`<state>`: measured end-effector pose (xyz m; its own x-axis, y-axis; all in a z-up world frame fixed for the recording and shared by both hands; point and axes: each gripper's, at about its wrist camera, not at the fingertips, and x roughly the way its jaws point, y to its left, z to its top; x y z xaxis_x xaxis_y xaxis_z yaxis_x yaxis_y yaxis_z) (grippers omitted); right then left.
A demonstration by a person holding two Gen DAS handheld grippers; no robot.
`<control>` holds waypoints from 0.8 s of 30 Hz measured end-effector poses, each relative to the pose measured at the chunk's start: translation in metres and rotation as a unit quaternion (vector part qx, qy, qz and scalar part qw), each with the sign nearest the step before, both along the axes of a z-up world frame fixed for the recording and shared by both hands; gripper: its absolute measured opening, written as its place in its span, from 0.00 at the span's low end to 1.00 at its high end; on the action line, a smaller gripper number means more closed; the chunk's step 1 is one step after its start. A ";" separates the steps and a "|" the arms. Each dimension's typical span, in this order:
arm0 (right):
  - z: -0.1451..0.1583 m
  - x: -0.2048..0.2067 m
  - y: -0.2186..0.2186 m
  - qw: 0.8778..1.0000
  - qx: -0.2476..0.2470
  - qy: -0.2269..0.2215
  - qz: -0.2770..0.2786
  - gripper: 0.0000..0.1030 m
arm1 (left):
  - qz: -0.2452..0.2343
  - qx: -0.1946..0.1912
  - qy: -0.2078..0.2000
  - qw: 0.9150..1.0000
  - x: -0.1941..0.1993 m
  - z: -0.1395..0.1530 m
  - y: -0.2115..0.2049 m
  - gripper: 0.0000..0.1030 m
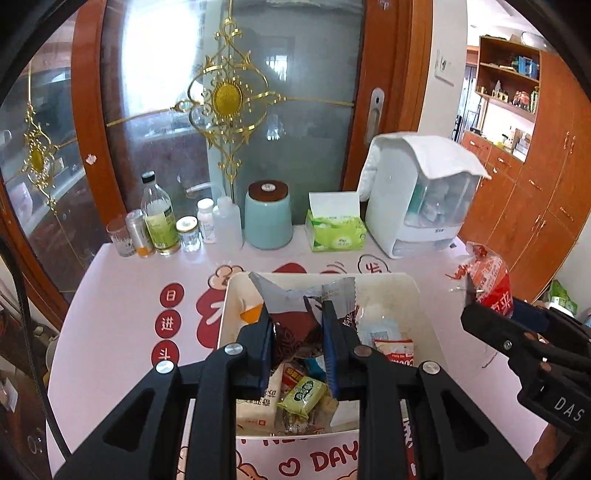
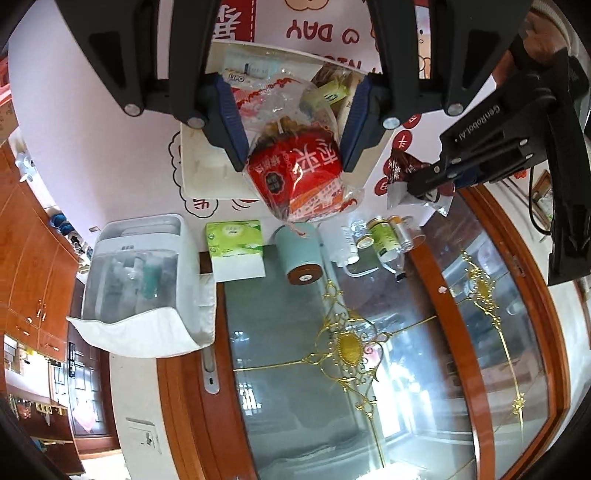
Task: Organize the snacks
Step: 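Lift both packets over the white tray and open both grippers to drop them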
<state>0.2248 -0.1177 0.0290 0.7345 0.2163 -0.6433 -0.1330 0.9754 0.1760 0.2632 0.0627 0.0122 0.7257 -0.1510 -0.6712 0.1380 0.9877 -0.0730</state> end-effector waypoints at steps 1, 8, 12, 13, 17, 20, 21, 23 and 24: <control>-0.002 0.003 0.000 1.000 0.000 0.005 0.000 0.50 | -0.001 0.000 0.006 1.000 0.002 -0.003 0.000 0.21; -0.024 0.018 0.000 0.999 -0.016 0.050 -0.011 0.56 | 0.015 -0.018 0.053 0.998 0.006 -0.024 0.008 0.88; -0.029 0.014 -0.006 0.998 -0.006 0.051 -0.020 0.61 | 0.021 -0.023 0.058 0.998 -0.002 -0.030 0.012 0.95; -0.029 0.012 -0.006 0.998 -0.006 0.051 -0.021 0.62 | 0.023 -0.018 0.062 0.998 -0.004 -0.032 0.012 0.95; -0.028 0.005 -0.007 0.999 -0.006 0.050 -0.021 0.63 | 0.029 -0.009 0.073 0.997 -0.013 -0.037 0.012 0.95; -0.028 -0.002 -0.006 0.999 -0.009 0.049 -0.022 0.63 | 0.032 -0.011 0.081 0.996 -0.021 -0.039 0.013 0.95; -0.028 -0.005 -0.005 0.999 -0.009 0.050 -0.021 0.63 | 0.032 -0.010 0.082 0.996 -0.025 -0.039 0.014 0.95; -0.029 -0.010 -0.004 0.998 -0.007 0.054 -0.018 0.63 | 0.031 -0.006 0.085 0.996 -0.030 -0.039 0.012 0.95; -0.030 -0.014 -0.004 0.998 -0.006 0.056 -0.017 0.63 | 0.029 -0.003 0.087 0.996 -0.034 -0.039 0.010 0.95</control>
<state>0.2106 -0.1216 -0.0013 0.6641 0.1848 -0.7245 -0.0799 0.9810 0.1770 0.2292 0.0730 -0.0268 0.6064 -0.1163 -0.7866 0.0654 0.9932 -0.0964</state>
